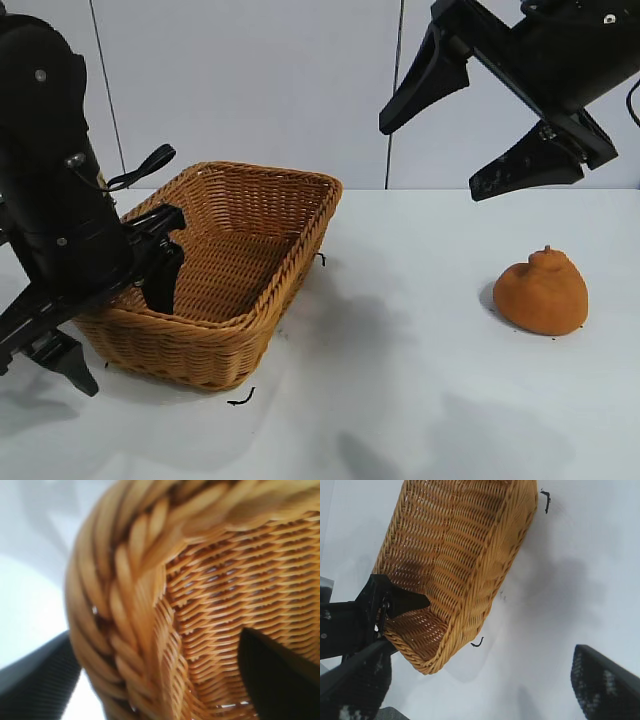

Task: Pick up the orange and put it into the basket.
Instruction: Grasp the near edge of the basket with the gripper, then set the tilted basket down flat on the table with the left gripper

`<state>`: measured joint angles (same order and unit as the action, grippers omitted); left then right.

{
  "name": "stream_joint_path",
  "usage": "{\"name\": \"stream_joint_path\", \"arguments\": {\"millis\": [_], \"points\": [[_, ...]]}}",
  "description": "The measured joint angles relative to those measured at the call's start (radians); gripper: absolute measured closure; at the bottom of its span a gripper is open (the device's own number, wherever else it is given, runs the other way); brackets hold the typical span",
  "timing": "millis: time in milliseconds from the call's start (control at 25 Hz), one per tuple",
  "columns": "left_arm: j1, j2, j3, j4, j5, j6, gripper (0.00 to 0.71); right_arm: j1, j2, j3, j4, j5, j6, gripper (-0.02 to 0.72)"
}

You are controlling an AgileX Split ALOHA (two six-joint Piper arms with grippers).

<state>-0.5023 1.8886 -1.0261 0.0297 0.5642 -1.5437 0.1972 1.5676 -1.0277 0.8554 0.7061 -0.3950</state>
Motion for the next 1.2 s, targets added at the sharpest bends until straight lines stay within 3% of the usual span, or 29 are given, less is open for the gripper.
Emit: {"name": "stream_joint_path", "arguments": {"millis": [360,560,880,1200], "points": [[0.000,0.000,0.000,0.000,0.018,-0.007,0.501,0.000,0.000,0.000,0.000,0.000,0.000,0.008],[0.005,0.000,0.000,-0.004,0.007,-0.052,0.615,0.000,0.000,0.000,0.000,0.000,0.000,0.008],[0.012,0.000,-0.100,-0.003,0.056,-0.056,0.615,0.000,0.000,0.000,-0.001,-0.001,0.000,0.008],[0.082,-0.001,-0.218,-0.004,0.079,0.135,0.615,0.000,0.000,0.000,-0.004,-0.001,0.000,0.008]]}}
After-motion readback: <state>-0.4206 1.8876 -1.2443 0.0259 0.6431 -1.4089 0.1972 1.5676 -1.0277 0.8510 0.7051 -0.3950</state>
